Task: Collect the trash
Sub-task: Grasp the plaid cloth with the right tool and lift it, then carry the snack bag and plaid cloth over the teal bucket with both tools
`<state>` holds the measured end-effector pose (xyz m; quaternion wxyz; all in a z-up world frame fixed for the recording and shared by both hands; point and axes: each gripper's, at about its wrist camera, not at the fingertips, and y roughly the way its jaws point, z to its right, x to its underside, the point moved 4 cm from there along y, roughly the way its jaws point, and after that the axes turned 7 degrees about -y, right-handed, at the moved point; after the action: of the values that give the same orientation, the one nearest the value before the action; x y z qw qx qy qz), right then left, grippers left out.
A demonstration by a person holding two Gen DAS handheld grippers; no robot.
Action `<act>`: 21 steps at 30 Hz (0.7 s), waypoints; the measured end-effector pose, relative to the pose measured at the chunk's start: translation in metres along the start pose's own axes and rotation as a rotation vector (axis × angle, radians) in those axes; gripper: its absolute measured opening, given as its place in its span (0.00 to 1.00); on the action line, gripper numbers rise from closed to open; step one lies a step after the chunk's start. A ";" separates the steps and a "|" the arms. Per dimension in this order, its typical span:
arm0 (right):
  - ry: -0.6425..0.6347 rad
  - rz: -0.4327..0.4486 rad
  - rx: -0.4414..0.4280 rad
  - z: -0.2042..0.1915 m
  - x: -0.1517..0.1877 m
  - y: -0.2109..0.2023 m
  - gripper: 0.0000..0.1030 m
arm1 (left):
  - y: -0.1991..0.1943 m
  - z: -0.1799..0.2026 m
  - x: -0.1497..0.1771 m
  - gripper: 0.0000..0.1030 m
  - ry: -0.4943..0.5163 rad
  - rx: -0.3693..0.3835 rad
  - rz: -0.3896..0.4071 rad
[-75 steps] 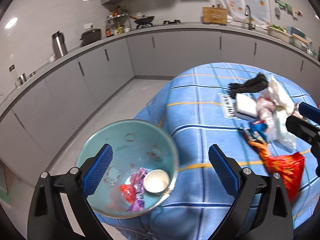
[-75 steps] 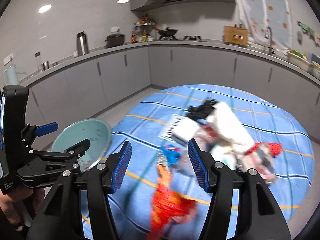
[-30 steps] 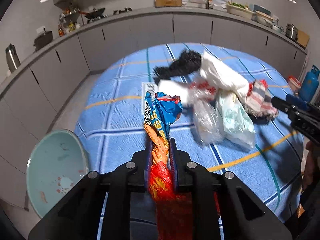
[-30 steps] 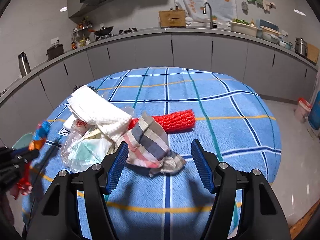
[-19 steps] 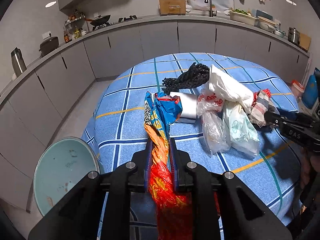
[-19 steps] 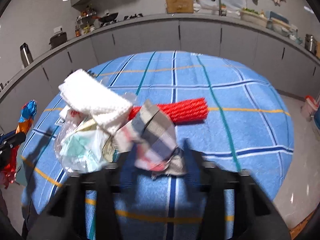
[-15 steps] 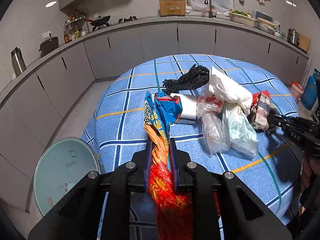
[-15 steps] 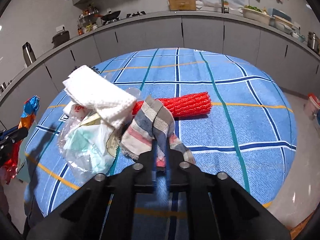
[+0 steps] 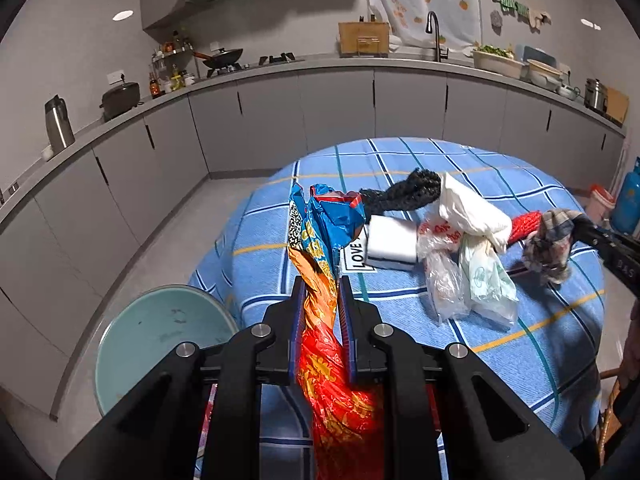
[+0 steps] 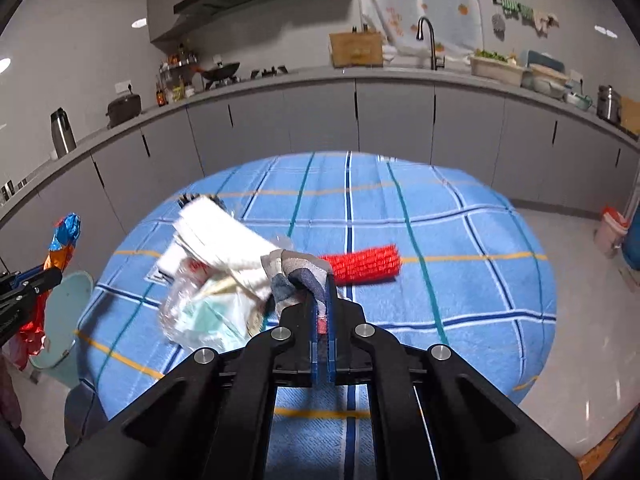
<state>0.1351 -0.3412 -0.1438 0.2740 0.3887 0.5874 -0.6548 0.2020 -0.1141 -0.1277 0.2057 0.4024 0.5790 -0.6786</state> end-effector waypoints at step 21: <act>-0.083 0.177 -0.129 -0.068 -0.056 -0.047 0.04 | -0.023 -0.077 -0.002 0.16 -0.099 -0.124 0.035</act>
<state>0.1402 -0.2719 -0.0722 0.3790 0.3932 0.5799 -0.6045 0.2099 -0.0356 -0.1123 0.2703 0.3650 0.6018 -0.6570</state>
